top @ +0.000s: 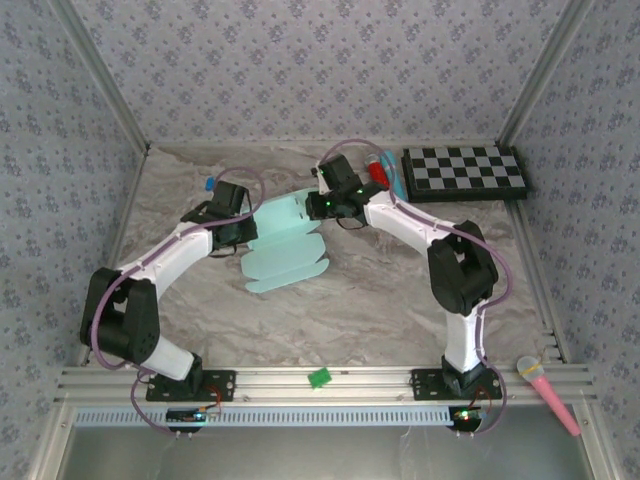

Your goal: Fold the paper box

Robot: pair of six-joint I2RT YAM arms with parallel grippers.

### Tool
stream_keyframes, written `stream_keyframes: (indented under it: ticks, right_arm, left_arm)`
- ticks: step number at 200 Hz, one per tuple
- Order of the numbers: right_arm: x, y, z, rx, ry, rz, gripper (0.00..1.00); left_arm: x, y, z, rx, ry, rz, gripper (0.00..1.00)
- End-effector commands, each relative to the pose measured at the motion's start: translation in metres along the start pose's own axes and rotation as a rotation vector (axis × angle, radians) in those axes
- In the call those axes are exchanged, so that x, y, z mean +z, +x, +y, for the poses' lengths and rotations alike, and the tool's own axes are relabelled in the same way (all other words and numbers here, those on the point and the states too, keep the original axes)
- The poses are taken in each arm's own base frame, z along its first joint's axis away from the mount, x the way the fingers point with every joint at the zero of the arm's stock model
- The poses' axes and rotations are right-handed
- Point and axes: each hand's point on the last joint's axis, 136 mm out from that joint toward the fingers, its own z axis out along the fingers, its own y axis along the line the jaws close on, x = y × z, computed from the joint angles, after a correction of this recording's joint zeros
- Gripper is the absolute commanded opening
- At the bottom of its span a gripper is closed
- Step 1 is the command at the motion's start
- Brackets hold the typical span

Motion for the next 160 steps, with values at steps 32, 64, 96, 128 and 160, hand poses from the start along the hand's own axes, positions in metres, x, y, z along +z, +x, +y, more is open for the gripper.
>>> stream_keyframes:
  ticks: [32, 64, 96, 128, 160]
  right_arm:
    - [-0.009, 0.015, -0.028, -0.049, 0.16, 0.044, 0.16]
    - [-0.009, 0.015, -0.031, -0.053, 0.195, 0.043, 0.16]
    - [-0.003, 0.022, -0.035, -0.07, 0.228, 0.075, 0.13]
    - [0.001, 0.026, -0.036, -0.079, 0.246, 0.09, 0.12]
    - [0.005, 0.028, -0.035, -0.081, 0.239, 0.1, 0.12]
  left_arm:
    - [-0.013, -0.01, -0.008, 0.014, 0.029, -0.031, 0.0]
    - [-0.013, -0.01, -0.008, 0.015, 0.026, -0.031, 0.0]
    - [-0.012, -0.01, -0.009, 0.016, 0.029, -0.029, 0.0]
    - [-0.012, -0.01, -0.009, 0.016, 0.03, -0.03, 0.0]
    - [-0.012, -0.011, -0.009, 0.017, 0.031, -0.031, 0.0]
